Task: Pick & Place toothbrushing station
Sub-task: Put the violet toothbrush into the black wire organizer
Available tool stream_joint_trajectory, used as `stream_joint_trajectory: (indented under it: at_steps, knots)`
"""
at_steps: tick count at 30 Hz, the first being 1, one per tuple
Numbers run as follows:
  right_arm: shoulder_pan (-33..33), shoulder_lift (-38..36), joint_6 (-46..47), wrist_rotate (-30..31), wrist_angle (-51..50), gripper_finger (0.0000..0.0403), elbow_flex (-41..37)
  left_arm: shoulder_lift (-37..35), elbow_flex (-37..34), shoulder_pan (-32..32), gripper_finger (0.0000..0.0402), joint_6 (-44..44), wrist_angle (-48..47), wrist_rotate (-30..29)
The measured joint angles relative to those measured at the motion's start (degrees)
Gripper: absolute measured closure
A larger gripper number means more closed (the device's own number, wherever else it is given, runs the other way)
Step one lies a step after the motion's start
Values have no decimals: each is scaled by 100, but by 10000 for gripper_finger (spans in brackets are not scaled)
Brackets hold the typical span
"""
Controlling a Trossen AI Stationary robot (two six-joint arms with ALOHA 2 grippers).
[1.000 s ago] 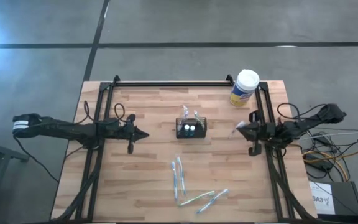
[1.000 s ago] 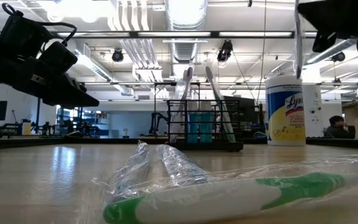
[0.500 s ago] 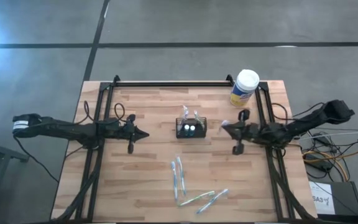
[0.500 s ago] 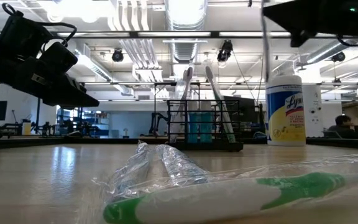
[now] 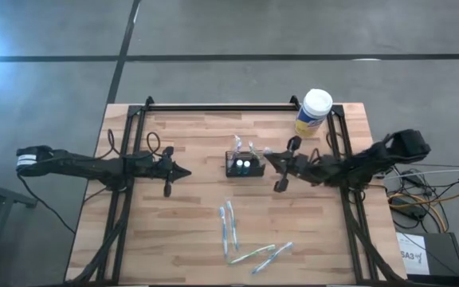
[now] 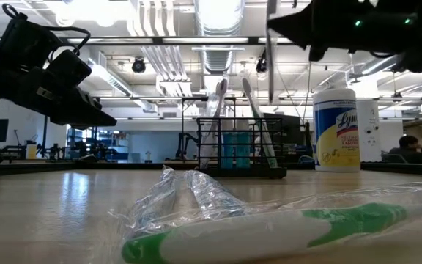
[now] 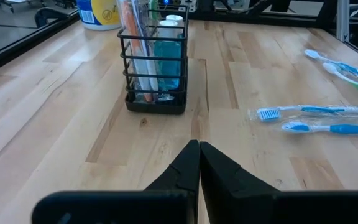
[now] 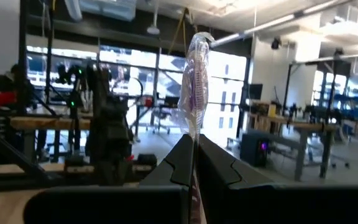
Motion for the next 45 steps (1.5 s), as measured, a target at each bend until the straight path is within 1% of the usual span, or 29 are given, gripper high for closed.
stream_joint_trajectory:
  at_steps: [7, 10, 14, 16, 19, 25, 35, 45]
  knots:
    - [-77, 771, 122, 57, 575, 394, 59, 2, -11, 2, 388, -4, -15, 0]
    - [-77, 1070, 113, 346, 772, 394, 57, 2, -11, 1, 388, -4, -14, 0]
    - [-76, 1474, 117, 507, 982, 394, 64, 2, -13, 0, 388, -4, -15, 0]
    - [-77, 1627, 118, 575, 989, 394, 70, 2, -15, 0, 388, -4, -15, 0]
    - [-75, 1842, 175, 920, 998, 394, 89, 2, -15, 1, 388, -4, -15, 0]
    - [-75, 2240, 372, 950, 1005, 394, 128, 4, -17, 1, 388, -4, -14, 0]
    - [-77, 2684, 465, 948, 1008, 394, 293, 7, -22, 0, 388, -3, -22, 0]
    - [-75, 2608, 575, 950, 775, 394, 312, 11, -26, 2, 388, -45, -49, 0]
